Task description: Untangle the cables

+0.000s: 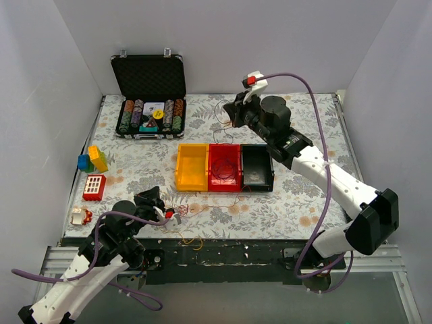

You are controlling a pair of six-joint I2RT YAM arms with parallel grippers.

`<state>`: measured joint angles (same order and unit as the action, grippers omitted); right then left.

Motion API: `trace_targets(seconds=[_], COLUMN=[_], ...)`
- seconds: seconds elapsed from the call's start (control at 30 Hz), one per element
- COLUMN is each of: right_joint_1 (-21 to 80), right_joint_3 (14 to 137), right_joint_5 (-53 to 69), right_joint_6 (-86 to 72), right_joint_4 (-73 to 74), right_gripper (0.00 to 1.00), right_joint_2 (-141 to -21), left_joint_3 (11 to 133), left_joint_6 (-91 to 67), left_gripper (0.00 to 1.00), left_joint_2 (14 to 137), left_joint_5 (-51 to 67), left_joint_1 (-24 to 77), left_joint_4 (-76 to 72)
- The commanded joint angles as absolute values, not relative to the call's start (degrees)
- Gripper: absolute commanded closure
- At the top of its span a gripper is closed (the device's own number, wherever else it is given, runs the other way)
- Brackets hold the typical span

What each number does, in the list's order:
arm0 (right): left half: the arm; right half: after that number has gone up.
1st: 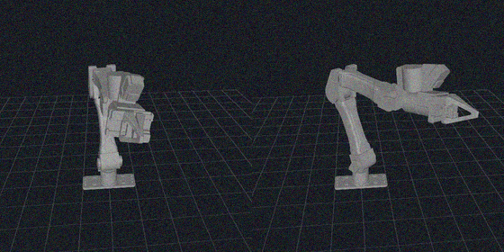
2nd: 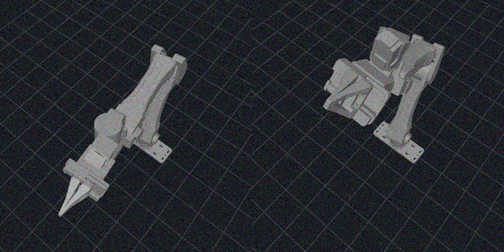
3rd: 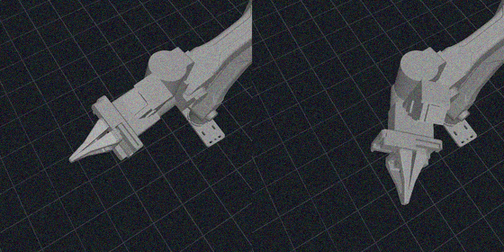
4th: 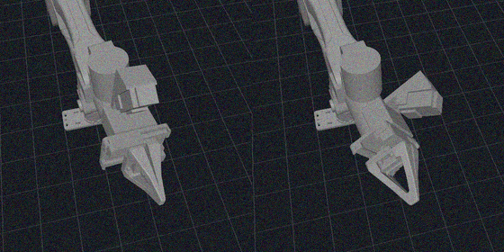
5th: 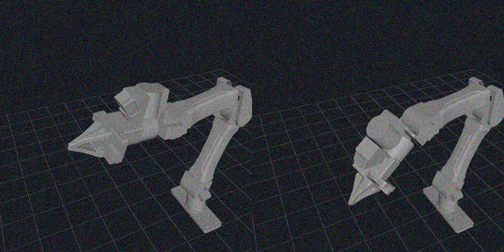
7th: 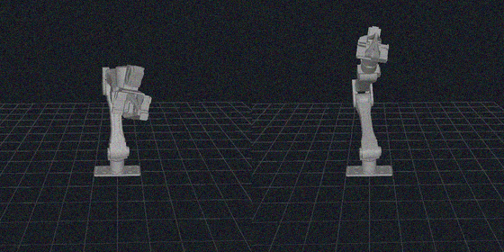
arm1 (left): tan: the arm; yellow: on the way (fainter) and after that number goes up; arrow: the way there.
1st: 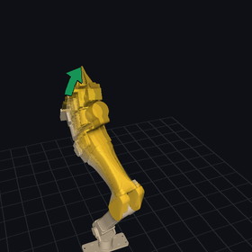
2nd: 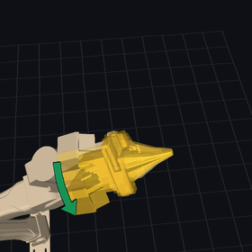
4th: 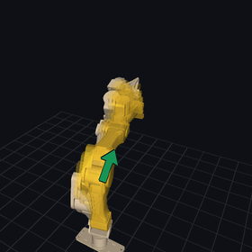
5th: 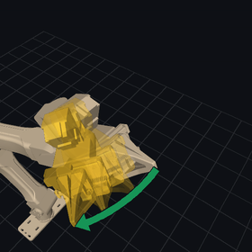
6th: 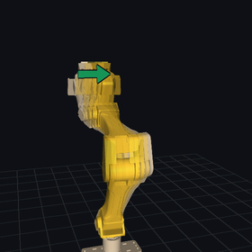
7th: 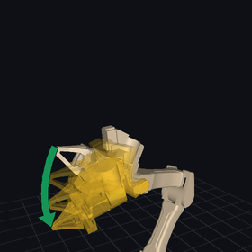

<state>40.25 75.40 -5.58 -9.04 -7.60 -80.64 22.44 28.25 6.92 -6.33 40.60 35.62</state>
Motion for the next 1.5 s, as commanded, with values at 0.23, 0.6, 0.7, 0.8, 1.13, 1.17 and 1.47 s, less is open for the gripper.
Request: trace_targets(seconds=[0.23, 0.6, 0.7, 0.8, 1.13, 1.17, 1.47], right_joint_1=[40.52, 41.57, 42.1, 42.45, 43.86, 43.94, 44.56], right_joint_3=[66.37, 58.8, 61.34, 66.16, 72.33, 72.86, 72.87], right_joint_5=[-8.52, -12.04, -12.22, -11.87, -12.3, -12.22, -13.54], right_joint_6=[-12.74, -15.73, -15.73, -15.82, -15.91, -16.0, -15.56], right_joint_4=[-12.04, -7.65, -4.59, -0.1, 9.04, 9.57, 12.05], right_gripper=[0.99, 0.99, 0.99, 0.99, 0.57, 0.54, 0.43], right_joint_2=[-81.48, -84.8, -89.19, -93.77, -98.17, -98.17, -90.29], left_joint_3=[22.68, 22.5, 22.85, 23.38, 23.2, 23.2, 24.43], left_joint_6=[28.21, 28.65, 28.92, 28.57, 26.89, 26.89, 25.58], left_gripper=[1.0, 1.0, 1.0, 1.0, 1.0, 1.0, 1.0], left_joint_2=[2.2, 3.07, 3.69, 4.39, 5.01, 5.1, 6.59], left_joint_5=[-5.54, -4.66, -4.4, -4.48, -4.57, -4.48, -4.48], left_joint_1=[40.34, 40.25, 40.34, 40.34, 40.34, 40.34, 40.34], left_joint_4=[36.39, 35.42, 34.63, 33.75, 27.16, 27.16, 25.67])
